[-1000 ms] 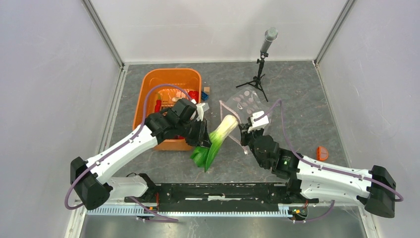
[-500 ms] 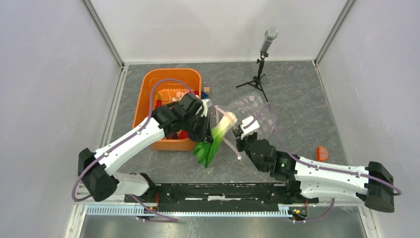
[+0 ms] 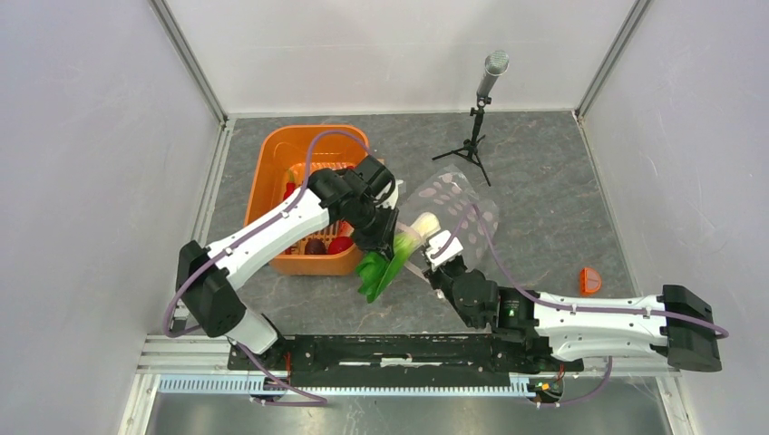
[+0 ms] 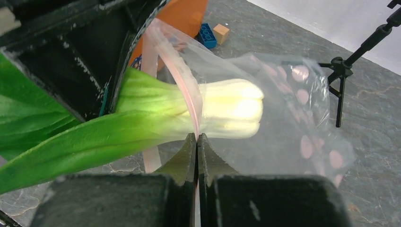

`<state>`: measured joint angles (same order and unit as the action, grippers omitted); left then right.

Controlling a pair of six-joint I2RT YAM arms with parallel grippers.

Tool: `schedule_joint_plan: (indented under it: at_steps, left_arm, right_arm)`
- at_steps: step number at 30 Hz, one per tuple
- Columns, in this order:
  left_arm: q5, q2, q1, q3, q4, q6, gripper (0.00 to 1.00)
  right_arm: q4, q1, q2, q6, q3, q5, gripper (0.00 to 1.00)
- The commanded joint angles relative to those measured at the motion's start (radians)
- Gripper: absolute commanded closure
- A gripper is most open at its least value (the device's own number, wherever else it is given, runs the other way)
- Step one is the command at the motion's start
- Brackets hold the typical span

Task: Place the food in the zip-top bag and seal the zipper
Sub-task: Place the fake vegetable in the zipper food storage bag.

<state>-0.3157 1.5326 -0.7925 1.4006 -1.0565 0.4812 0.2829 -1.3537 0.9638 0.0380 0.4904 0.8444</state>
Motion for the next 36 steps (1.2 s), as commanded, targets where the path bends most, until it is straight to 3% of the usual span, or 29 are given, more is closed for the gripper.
schedule_joint_plan:
  at_steps: [1, 9, 12, 15, 19, 23, 30, 34, 36]
  left_arm:
    - [-0.037, 0.022, -0.004, 0.114, -0.042, -0.082, 0.97]
    - [-0.076, 0.104, -0.004, 0.149, 0.041, -0.054, 0.86]
    - [-0.131, 0.142, -0.005, 0.22, 0.016, -0.076, 0.84]
    - [-0.178, 0.16, -0.004, 0.258, 0.001, -0.096, 0.73]
    - [-0.177, 0.175, -0.003, 0.258, 0.013, -0.108, 0.67]
    - [-0.21, 0.184, -0.004, 0.258, 0.051, -0.118, 0.55]
    - [-0.171, 0.09, -0.004, 0.3, 0.059, -0.146, 0.19]
    - [-0.154, 0.027, -0.003, 0.303, 0.067, -0.159, 0.05]
    - [-0.14, -0.015, -0.003, 0.297, 0.07, -0.166, 0.04]
  right_arm:
    - [0.054, -0.012, -0.016, 0.029, -0.017, 0.051, 1.0]
    - [0.113, -0.012, -0.07, 0.131, -0.049, -0.103, 1.0]
    - [0.051, -0.012, -0.054, 0.152, -0.025, -0.109, 1.0]
    - [0.042, -0.012, -0.066, 0.168, -0.041, -0.103, 1.0]
    - [0.039, -0.012, -0.091, 0.195, -0.058, -0.098, 1.0]
    - [0.05, 0.001, -0.132, 0.25, -0.075, -0.111, 1.0]
    - [-0.095, 0.146, -0.165, 0.382, -0.019, -0.286, 1.0]
    - [-0.071, 0.235, -0.195, 0.436, -0.048, -0.412, 1.0]
    - [-0.047, 0.264, -0.207, 0.46, -0.065, -0.45, 1.0]
